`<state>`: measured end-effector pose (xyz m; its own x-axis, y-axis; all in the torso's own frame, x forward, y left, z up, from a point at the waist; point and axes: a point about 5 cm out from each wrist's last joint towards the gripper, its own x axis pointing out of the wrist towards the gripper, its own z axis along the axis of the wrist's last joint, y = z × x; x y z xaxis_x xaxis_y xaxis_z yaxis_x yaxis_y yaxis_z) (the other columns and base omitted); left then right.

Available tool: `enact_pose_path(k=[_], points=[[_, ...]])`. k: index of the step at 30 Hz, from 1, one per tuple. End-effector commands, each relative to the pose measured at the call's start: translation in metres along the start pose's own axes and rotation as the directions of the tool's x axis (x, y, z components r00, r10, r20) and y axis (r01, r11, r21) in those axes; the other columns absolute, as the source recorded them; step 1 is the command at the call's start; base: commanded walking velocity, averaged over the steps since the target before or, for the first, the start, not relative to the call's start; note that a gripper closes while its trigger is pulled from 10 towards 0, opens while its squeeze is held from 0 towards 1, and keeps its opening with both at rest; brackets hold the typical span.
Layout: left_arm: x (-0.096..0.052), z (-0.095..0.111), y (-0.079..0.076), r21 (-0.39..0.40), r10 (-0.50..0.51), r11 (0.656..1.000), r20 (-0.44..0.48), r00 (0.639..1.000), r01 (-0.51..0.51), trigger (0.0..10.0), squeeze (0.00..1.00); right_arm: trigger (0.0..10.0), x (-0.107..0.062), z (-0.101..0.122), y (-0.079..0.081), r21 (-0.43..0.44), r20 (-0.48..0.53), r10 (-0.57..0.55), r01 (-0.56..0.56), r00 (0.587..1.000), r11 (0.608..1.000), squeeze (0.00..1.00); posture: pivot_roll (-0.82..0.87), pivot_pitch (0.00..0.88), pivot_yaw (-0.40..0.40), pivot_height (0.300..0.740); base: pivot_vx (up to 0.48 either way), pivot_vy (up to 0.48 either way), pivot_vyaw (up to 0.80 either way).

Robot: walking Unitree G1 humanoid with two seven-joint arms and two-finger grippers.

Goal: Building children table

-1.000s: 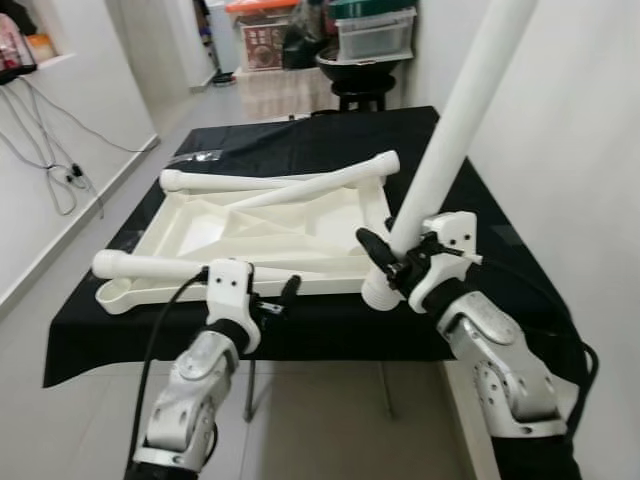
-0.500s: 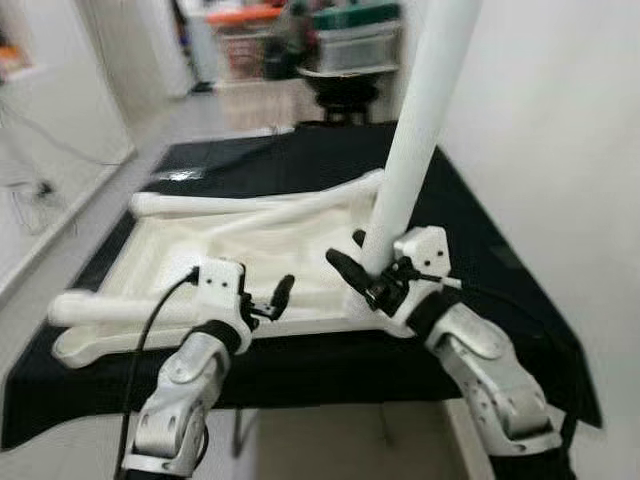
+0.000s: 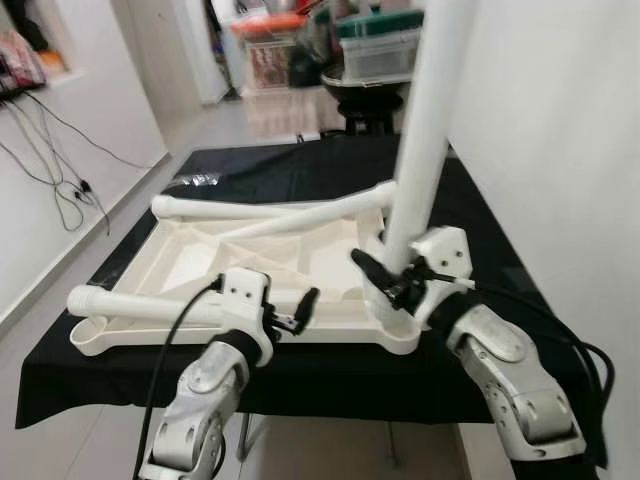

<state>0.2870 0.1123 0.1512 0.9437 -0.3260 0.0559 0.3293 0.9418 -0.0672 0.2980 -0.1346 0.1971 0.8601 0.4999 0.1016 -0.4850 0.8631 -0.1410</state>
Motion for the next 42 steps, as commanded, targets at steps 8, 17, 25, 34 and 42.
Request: enact_pose_path(k=[8,17,25,34,42], points=[[-0.012,-0.009,0.000,0.036,-0.045,0.998,-0.059,0.997,0.047,0.0,0.00,10.0,0.010,0.007,-0.012,0.070,0.007,0.046,-0.046,0.999,0.996,0.00,-0.10,0.004,0.040,0.740,0.000,0.000,0.00],[-0.037,-0.015,-0.035,0.085,-0.336,0.934,-0.126,0.933,0.348,0.0,0.00,10.0,0.014,0.021,-0.027,0.005,0.016,0.303,-0.303,0.953,0.953,0.00,-0.08,0.037,0.019,0.740,0.000,0.000,0.00],[-0.053,-0.012,-0.044,0.050,-0.408,0.908,-0.127,0.904,0.417,0.0,0.00,10.0,-0.003,0.028,-0.037,0.032,-0.012,0.535,-0.534,0.845,0.845,0.00,-0.07,0.100,0.020,0.740,0.000,0.000,0.00],[-0.077,-0.006,-0.047,0.089,-0.449,0.880,-0.165,0.878,0.466,10.0,0.00,10.0,-0.003,0.025,-0.052,0.112,-0.026,0.676,-0.669,0.737,0.735,0.00,-0.03,0.192,0.044,0.740,0.000,0.000,0.00],[-0.080,-0.001,-0.043,0.101,-0.421,0.893,-0.155,0.894,0.439,10.0,0.00,10.0,-0.003,0.027,-0.051,0.124,-0.028,0.729,-0.721,0.684,0.681,0.00,-0.02,0.227,0.049,0.740,0.000,0.000,0.00]])
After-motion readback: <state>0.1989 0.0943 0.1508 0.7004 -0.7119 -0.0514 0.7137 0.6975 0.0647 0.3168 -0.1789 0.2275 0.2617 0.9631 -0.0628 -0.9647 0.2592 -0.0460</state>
